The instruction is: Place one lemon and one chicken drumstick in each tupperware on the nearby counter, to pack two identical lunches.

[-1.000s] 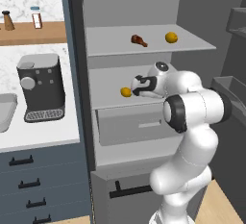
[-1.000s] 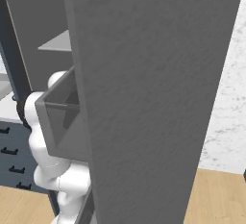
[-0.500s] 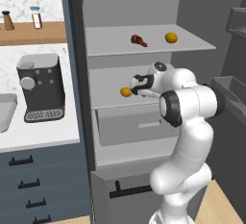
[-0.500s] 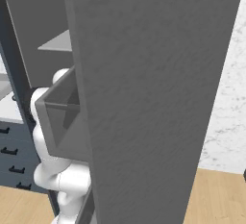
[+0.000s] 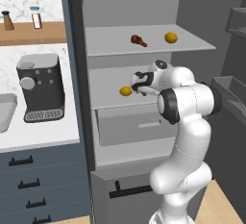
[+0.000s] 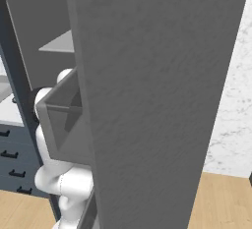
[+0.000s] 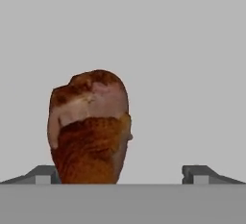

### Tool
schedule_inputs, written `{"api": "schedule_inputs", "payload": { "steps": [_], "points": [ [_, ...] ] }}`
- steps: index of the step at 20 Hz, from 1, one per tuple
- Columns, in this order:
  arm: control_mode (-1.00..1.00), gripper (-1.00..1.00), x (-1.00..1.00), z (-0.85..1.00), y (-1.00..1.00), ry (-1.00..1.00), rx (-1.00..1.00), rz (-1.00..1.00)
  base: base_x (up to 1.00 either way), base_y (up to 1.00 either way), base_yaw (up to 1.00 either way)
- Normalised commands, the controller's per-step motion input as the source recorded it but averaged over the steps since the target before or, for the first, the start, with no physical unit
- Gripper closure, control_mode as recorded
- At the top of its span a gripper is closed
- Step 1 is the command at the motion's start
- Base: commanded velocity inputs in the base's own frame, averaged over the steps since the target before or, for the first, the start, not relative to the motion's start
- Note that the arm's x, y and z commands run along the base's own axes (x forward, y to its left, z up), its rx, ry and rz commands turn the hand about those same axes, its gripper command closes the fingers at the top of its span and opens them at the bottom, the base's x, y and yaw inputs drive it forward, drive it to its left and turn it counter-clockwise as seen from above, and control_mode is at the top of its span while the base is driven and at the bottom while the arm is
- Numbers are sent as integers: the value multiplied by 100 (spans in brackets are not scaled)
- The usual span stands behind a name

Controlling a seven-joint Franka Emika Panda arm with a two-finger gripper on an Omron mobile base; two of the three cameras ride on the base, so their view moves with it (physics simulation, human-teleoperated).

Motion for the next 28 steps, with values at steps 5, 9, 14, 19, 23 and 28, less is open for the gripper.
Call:
{"api": "schedule_inputs", "payload": {
  "steps": [5, 9, 14, 19, 23, 28],
  "points": [
    [-100, 100, 0, -19, 8, 0, 0, 0, 0, 0, 0],
    [-100, 100, 0, -5, 0, 2, 0, 0, 0, 0, 0],
    [-100, 100, -29, -4, 0, 1, 0, 0, 0, 0, 0],
    [-100, 100, -92, 0, -1, 0, 0, -3, 0, 0, 0],
    [-100, 100, -98, 18, 0, 0, 0, -6, 0, 0, 0],
    [-100, 100, -76, 62, -1, 1, 0, -3, 0, 0, 0]
  ]
}}
